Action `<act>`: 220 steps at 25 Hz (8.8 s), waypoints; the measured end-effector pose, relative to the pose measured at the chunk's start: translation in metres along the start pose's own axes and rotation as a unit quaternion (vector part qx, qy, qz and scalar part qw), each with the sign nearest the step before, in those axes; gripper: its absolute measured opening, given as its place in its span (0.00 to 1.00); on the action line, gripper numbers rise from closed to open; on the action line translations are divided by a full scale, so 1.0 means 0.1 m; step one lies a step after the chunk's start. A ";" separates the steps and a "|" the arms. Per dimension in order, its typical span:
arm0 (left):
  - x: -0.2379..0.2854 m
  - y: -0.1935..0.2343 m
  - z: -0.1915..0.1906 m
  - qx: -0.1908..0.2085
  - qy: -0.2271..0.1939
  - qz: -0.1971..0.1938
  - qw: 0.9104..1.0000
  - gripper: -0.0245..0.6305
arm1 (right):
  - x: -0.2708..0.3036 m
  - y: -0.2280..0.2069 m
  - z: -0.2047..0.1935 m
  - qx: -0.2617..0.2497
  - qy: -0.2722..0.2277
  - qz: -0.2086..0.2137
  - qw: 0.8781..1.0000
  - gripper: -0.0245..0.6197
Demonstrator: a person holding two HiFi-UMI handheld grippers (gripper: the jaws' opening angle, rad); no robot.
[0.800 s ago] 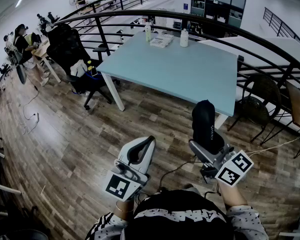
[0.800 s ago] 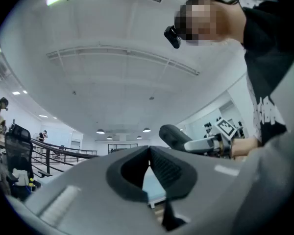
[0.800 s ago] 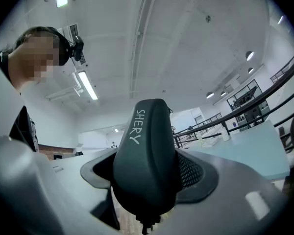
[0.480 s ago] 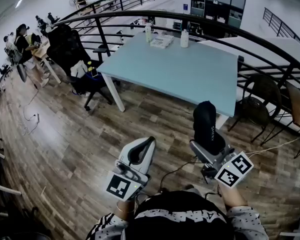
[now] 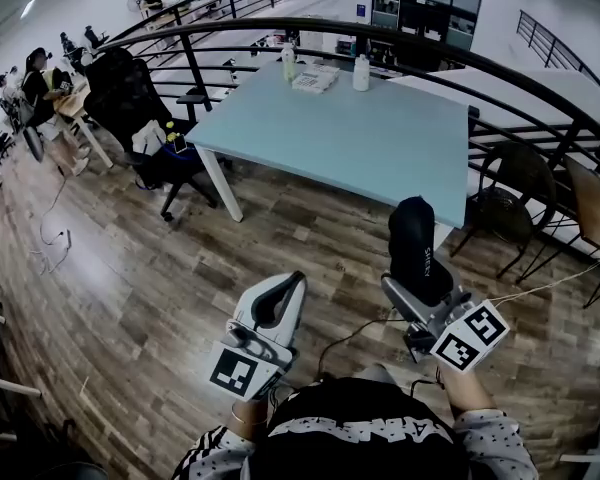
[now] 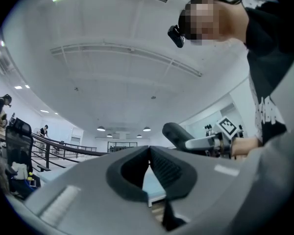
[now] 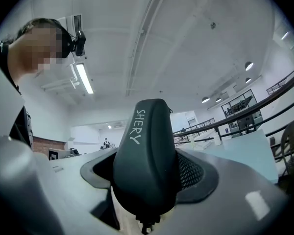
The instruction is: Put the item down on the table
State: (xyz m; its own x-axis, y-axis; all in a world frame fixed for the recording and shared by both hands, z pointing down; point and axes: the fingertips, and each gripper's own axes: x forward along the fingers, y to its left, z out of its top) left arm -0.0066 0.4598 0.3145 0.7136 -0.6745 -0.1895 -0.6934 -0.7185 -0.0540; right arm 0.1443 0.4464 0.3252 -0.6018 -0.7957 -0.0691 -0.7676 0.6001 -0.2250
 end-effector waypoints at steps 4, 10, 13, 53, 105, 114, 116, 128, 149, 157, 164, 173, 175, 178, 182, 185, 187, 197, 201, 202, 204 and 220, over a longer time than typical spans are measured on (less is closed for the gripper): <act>-0.03 0.03 -0.03 -0.003 0.004 0.001 1.000 0.04 | 0.00 0.01 -0.01 -0.005 0.002 -0.005 1.000 0.58; -0.04 0.11 -0.06 -0.004 0.005 0.013 1.000 0.04 | 0.04 -0.04 0.01 -0.003 0.006 -0.011 1.000 0.58; -0.04 0.17 -0.12 -0.010 0.013 0.020 1.000 0.04 | 0.09 -0.11 0.02 0.002 0.008 -0.011 1.000 0.58; 1.38 2.16 -0.68 0.041 0.050 0.119 0.991 0.04 | 2.40 -1.90 -0.17 0.074 0.025 0.045 0.996 0.58; 2.82 3.04 -0.92 0.067 0.094 0.185 0.976 0.04 | 3.54 -3.41 0.07 0.107 0.016 0.101 0.989 0.58; 3.11 3.61 -1.00 0.057 0.077 0.167 0.981 0.04 | 4.01 -3.56 0.18 0.090 0.013 0.086 0.992 0.58; 3.20 3.73 -0.99 0.063 0.068 0.158 0.983 0.04 | 4.11 -3.61 0.17 0.090 0.014 0.079 0.993 0.58; 3.56 4.45 -1.22 0.048 0.073 0.140 0.986 0.04 | 4.81 -3.88 0.08 0.100 0.015 0.057 0.993 0.58; 4.40 5.43 -1.52 0.047 0.063 0.080 0.994 0.04 | 5.61 -4.46 -0.06 0.094 0.038 -0.015 0.995 0.58; 4.59 5.81 -1.60 0.025 0.075 0.064 0.995 0.04 | 5.96 -4.58 -0.12 0.092 0.050 -0.041 0.994 0.58; 4.67 6.18 -1.66 0.026 0.073 0.058 0.995 0.04 | 6.29 -4.69 -0.25 0.088 0.062 -0.062 0.992 0.58; 4.76 6.57 -1.78 0.018 0.072 0.048 0.996 0.04 | 6.60 -4.82 -0.52 0.090 0.090 -0.093 0.988 0.58; 4.78 6.63 -1.80 0.016 0.071 0.044 0.996 0.04 | 6.64 -4.86 -0.59 0.092 0.096 -0.101 0.986 0.58; 4.81 6.73 -1.82 0.016 0.071 0.038 0.997 0.04 | 6.69 -4.93 -0.69 0.093 0.104 -0.116 0.983 0.58; 4.84 6.85 -1.86 0.017 0.072 0.034 0.997 0.04 | 6.74 -5.04 -0.86 0.092 0.118 -0.138 0.979 0.58; 4.85 6.94 -1.90 0.017 0.074 0.033 0.997 0.04 | 6.78 -5.11 -1.01 0.093 0.131 -0.153 0.975 0.58; 4.86 7.01 -1.91 0.017 0.074 0.033 0.997 0.04 | 6.81 -5.16 -1.10 0.093 0.140 -0.161 0.972 0.58; 4.86 7.28 -1.93 0.015 0.073 0.037 0.996 0.04 | 6.88 -5.34 -1.50 0.087 0.193 -0.196 0.958 0.58; 4.87 7.35 -1.96 0.013 0.071 0.038 0.997 0.04 | 6.87 -5.44 -1.68 0.082 0.215 -0.211 0.950 0.58; 4.87 7.37 -1.97 0.012 0.071 0.039 0.997 0.04 | 6.87 -5.46 -1.73 0.080 0.221 -0.213 0.948 0.58; 4.88 7.40 -1.98 0.011 0.072 0.040 0.996 0.04 | 6.87 -5.48 -1.81 0.079 0.232 -0.216 0.945 0.58; 4.86 7.57 -2.03 0.008 0.075 0.050 0.996 0.04 | 6.83 -5.64 -2.42 0.085 0.312 -0.236 0.916 0.58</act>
State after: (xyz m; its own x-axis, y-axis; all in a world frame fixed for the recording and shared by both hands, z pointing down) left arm -0.1643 -0.4462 0.3809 0.6469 -0.7612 -0.0466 -0.7625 -0.6444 -0.0584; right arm 0.1133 -0.4155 0.6406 -0.2608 -0.7293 0.6326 -0.9615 0.1375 -0.2378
